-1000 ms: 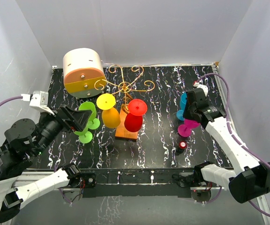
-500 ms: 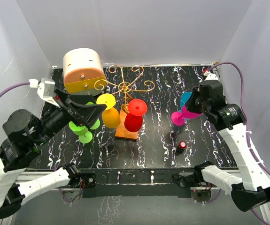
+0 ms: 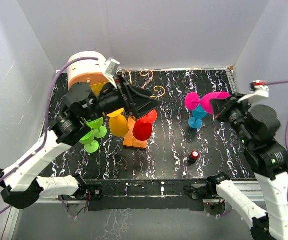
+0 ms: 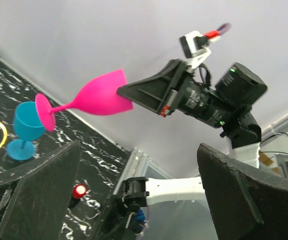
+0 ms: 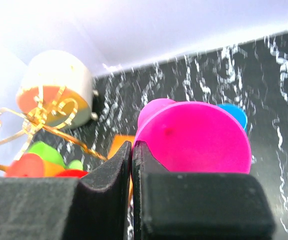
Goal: Place the wine glass upside down on the wine glass rack
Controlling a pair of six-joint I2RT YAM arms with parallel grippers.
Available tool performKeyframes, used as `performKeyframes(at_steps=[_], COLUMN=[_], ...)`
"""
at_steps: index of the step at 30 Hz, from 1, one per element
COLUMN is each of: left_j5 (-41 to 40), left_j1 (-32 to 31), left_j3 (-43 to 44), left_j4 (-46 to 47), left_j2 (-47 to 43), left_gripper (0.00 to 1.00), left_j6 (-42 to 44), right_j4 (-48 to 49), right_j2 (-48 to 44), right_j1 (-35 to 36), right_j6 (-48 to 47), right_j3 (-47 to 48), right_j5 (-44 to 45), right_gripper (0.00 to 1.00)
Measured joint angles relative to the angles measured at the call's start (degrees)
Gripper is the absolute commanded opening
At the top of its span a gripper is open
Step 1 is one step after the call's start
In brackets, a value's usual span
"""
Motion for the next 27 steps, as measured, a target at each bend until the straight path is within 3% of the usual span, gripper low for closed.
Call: performKeyframes(at_steps=[9, 20, 27], left_j5=[1.3, -3.1, -3.3], left_j1=[0.0, -0.5, -2.9], left_j3=[-1.4, -0.9, 4.1], left_j4=[14.7, 27.0, 29.5], left_j2=[6.7, 16.1, 25.0], left_gripper=[0.97, 0.96, 0.98], left_j6=[-11.9, -24.9, -29.5], right_j4=[16.2, 28.7, 34.7], right_j2=[-8.9, -8.0, -7.5], right_j1=[0.0, 0.0, 0.0], right_j6=[4.2, 12.0, 15.7], right_j3=[-2.4, -3.1, -3.8], right_j5=[5.7, 6.2, 3.8], right_gripper=[0.0, 0.0, 0.0])
